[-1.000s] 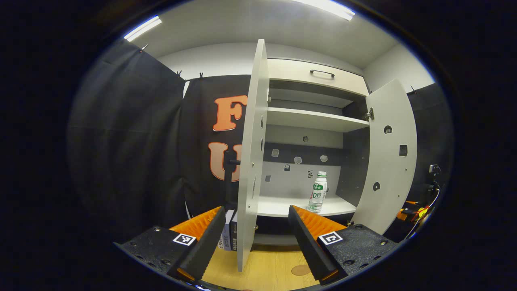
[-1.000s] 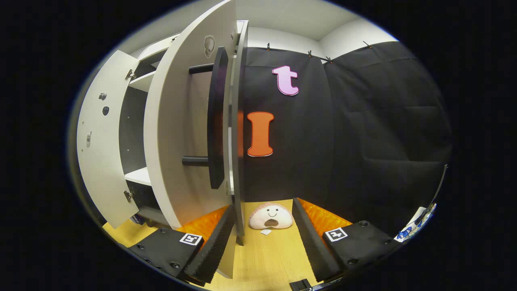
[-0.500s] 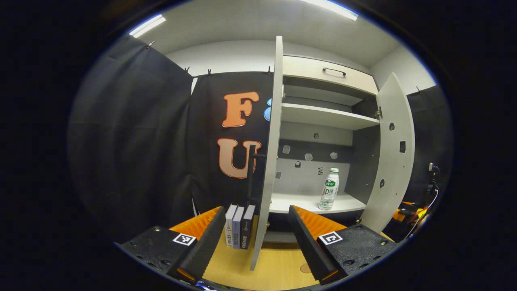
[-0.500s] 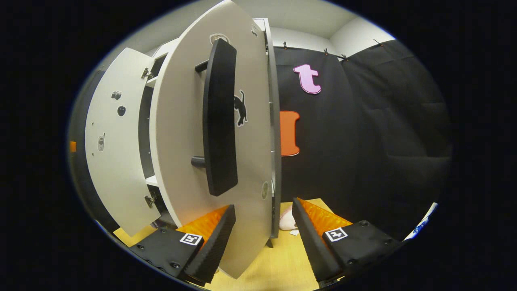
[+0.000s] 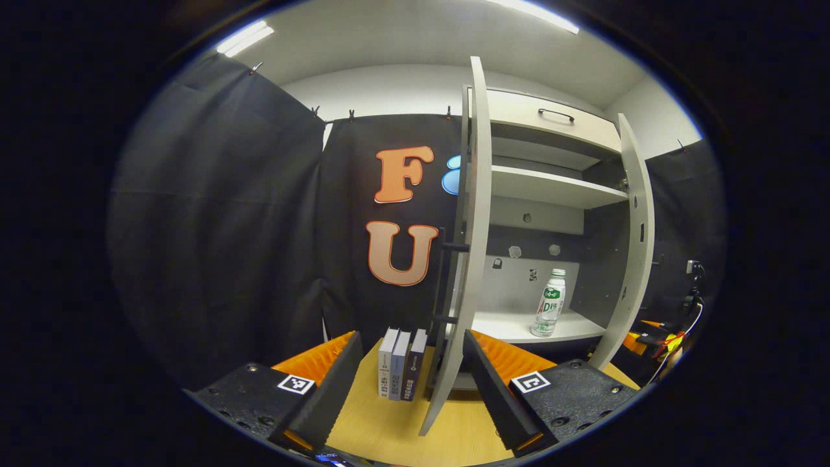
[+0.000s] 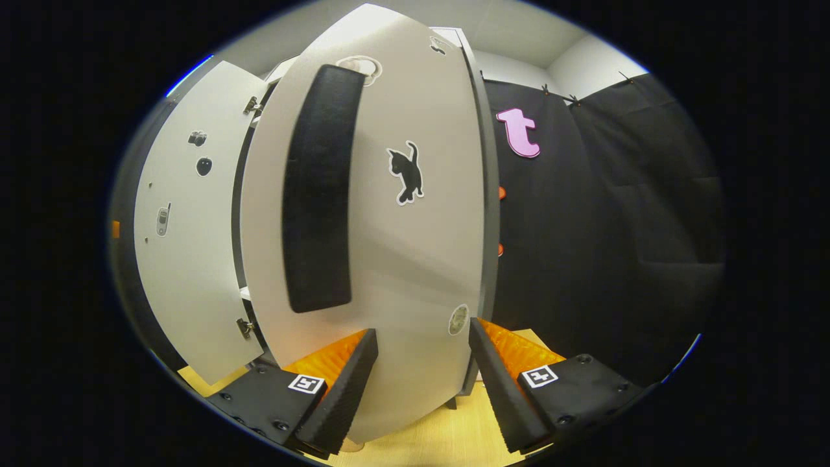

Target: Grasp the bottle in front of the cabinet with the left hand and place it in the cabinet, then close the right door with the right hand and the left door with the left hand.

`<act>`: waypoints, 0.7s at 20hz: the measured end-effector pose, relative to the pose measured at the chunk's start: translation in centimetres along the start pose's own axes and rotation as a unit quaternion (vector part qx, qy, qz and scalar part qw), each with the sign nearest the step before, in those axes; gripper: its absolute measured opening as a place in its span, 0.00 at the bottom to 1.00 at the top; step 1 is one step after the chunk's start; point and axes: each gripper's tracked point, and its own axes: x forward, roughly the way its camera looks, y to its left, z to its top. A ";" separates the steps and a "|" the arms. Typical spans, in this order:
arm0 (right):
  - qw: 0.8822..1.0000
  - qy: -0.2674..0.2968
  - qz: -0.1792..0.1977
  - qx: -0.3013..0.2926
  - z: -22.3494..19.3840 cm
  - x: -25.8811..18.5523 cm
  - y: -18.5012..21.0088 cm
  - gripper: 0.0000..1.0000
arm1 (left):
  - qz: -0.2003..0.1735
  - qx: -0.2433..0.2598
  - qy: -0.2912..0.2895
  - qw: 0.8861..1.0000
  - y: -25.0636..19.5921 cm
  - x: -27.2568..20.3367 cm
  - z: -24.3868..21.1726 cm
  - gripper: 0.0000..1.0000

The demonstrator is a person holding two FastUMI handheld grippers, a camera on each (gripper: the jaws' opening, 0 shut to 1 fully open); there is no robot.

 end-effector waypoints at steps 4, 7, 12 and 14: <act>1.000 -0.002 0.000 -0.010 0.2 3.8 1.9 0.94 | 0.014 -0.006 0.005 1.000 1.5 0.4 -0.8 0.95; 1.000 -0.008 -0.008 -0.013 0.5 4.9 1.5 0.93 | 0.027 -0.005 0.007 1.000 2.5 0.4 -1.2 0.95; 1.000 -0.009 -0.011 -0.014 0.5 5.0 1.3 0.93 | 0.033 -0.013 0.016 0.999 3.2 1.8 -2.4 0.95; 1.000 -0.010 -0.012 -0.018 0.6 4.9 1.3 0.93 | 0.030 -0.015 0.022 0.999 3.1 2.8 -3.1 0.95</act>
